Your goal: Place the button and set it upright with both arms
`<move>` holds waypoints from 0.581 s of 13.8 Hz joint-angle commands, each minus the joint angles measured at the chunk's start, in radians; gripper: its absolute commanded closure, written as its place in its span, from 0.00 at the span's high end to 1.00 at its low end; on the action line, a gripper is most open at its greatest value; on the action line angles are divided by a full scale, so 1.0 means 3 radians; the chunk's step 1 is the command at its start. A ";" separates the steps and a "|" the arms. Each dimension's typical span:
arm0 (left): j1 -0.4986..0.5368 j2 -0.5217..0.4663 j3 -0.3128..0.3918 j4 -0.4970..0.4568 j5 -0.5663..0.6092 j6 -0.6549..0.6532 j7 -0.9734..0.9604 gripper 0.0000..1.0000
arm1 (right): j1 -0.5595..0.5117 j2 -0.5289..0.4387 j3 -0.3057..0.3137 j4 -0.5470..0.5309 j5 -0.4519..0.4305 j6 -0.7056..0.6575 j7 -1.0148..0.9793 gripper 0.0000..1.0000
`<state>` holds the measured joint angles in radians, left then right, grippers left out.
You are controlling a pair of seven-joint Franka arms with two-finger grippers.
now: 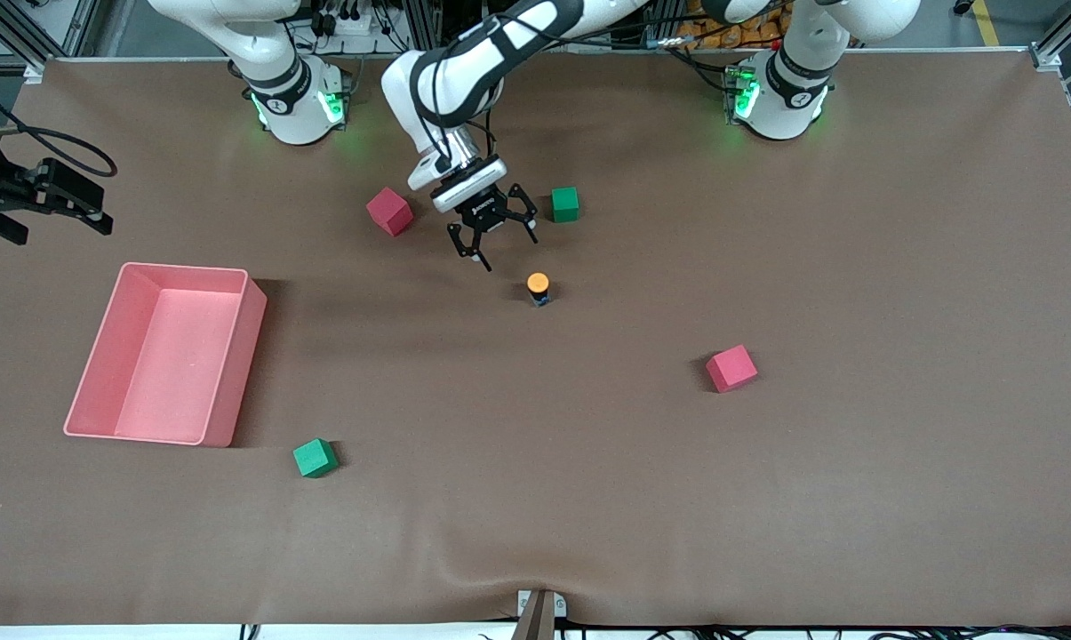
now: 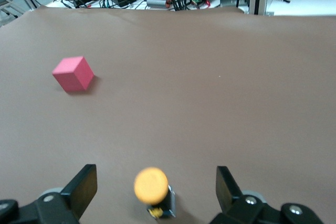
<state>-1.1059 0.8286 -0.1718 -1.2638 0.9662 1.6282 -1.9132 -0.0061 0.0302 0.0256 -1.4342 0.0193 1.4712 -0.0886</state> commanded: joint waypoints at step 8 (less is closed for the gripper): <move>0.1103 -0.0762 -0.0061 -0.0087 -0.0807 0.0315 0.2253 1.00 | -0.0005 -0.0004 -0.0004 0.0015 0.0048 0.0000 -0.0022 1.00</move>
<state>-0.8485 0.6708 -0.1764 -1.2608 0.7800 1.7000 -1.3691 -0.0059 0.0303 0.0260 -1.4345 0.0193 1.4714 -0.0886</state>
